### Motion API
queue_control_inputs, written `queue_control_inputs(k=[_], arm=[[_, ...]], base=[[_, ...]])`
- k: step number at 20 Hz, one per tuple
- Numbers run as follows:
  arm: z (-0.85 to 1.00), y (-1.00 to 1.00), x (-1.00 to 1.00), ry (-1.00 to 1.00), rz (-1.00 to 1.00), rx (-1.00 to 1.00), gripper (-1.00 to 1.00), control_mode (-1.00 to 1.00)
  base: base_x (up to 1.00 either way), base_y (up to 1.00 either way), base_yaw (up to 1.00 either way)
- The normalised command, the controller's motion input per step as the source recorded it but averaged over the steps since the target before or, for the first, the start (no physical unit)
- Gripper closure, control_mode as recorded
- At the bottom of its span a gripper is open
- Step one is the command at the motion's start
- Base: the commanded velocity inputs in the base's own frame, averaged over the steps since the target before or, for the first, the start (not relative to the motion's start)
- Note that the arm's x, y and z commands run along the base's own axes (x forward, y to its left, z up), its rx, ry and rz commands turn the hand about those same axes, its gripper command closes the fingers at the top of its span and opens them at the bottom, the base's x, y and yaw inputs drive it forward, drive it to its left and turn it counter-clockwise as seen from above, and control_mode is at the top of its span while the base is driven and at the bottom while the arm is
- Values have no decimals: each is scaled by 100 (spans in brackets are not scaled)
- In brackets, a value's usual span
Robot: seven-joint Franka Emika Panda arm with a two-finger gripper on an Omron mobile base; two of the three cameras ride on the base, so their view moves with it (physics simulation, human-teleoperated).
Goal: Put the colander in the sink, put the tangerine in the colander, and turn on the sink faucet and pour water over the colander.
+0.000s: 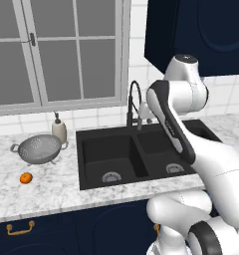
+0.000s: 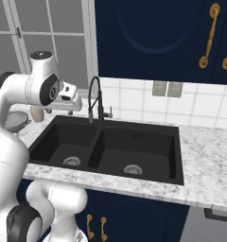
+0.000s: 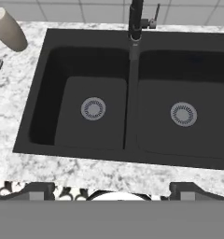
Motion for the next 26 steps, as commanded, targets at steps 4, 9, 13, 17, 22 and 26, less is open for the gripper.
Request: queue_control_inputs(k=[4, 9, 13, 17, 22, 26], arm=[[-18, 61, -17, 1, -12, 3, -100, -100], [-23, 64, 2, 8, -24, 9, -100, -100], [-26, 61, 30, 11, -32, 10, -100, -100], [-23, 52, 35, 19, -24, 11, -100, -100], [-20, 50, 37, 21, -16, 2, -100, -100], [-22, 45, 37, 13, -7, 0, -100, -100]], base=[[0, 0, 0], [0, 0, 0], [0, 0, 0], [0, 0, 0], [0, 0, 0], [0, 0, 0]])
